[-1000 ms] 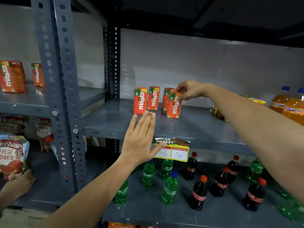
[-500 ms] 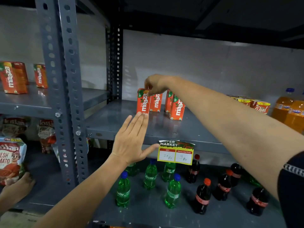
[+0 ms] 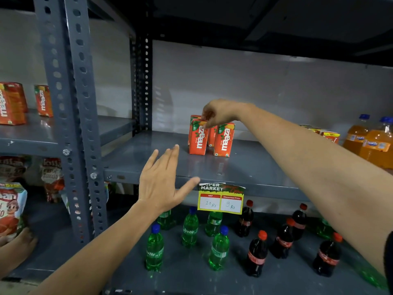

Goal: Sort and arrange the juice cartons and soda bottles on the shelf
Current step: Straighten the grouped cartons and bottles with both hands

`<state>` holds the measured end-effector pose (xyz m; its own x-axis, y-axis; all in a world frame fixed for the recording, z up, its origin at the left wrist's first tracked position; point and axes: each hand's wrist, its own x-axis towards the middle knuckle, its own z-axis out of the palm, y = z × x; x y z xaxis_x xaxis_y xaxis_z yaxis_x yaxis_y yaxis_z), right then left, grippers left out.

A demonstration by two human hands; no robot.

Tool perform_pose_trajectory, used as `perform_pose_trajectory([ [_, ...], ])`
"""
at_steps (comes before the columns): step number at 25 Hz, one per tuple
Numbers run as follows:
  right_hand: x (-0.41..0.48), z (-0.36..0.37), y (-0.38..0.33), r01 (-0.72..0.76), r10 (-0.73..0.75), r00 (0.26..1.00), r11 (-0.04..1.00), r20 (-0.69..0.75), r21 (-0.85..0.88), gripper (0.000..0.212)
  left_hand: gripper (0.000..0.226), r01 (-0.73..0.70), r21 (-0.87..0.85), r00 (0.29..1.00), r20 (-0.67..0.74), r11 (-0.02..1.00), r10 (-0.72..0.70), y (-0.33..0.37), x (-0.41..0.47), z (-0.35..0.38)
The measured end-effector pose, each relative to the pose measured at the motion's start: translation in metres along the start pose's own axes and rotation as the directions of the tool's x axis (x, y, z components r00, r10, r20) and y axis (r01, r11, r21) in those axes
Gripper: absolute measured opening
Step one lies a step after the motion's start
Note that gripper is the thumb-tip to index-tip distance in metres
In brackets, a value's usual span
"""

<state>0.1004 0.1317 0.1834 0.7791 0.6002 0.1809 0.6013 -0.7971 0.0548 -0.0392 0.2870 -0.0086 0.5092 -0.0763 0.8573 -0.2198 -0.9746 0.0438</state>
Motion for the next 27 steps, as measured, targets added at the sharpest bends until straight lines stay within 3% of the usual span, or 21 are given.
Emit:
perform_pose_trajectory([
  [2,-0.011,-0.002,0.014,0.014,-0.002,0.997,0.986,-0.076,0.167,0.052,0.096,0.223,-0.287,0.975,0.068,0.932,-0.212,0.001,0.022,-0.006],
  [4,-0.025,0.005,0.033,0.076,0.058,0.950,0.911,-0.307,0.405,0.051,0.093,0.397,-0.566,0.916,0.187,0.723,-0.356,-0.004,0.055,-0.005],
  [6,-0.038,0.027,0.051,0.172,0.236,0.851,0.718,-0.469,0.674,0.046,0.089,0.514,-0.656,0.853,0.330,0.552,-0.404,-0.010,0.088,0.004],
  [7,-0.043,0.042,0.058,0.193,0.310,0.836,0.606,-0.453,0.772,0.045,0.090,0.554,-0.659,0.830,0.389,0.510,-0.399,-0.011,0.098,0.010],
  [9,-0.050,0.077,0.067,0.143,0.362,0.872,0.454,-0.329,0.879,0.051,0.088,0.594,-0.631,0.804,0.473,0.500,-0.360,-0.012,0.109,0.026],
  [11,-0.054,0.102,0.071,0.090,0.344,0.908,0.397,-0.239,0.914,0.056,0.083,0.607,-0.580,0.788,0.526,0.542,-0.320,-0.017,0.112,0.042],
  [18,-0.049,0.107,0.072,0.102,0.260,0.939,0.414,-0.225,0.905,0.053,0.064,0.594,-0.563,0.781,0.575,0.574,-0.245,-0.029,0.124,0.064],
  [27,-0.049,0.107,0.065,0.070,0.266,0.946,0.396,-0.187,0.916,0.053,0.066,0.607,-0.532,0.772,0.572,0.591,-0.278,-0.028,0.131,0.064],
])
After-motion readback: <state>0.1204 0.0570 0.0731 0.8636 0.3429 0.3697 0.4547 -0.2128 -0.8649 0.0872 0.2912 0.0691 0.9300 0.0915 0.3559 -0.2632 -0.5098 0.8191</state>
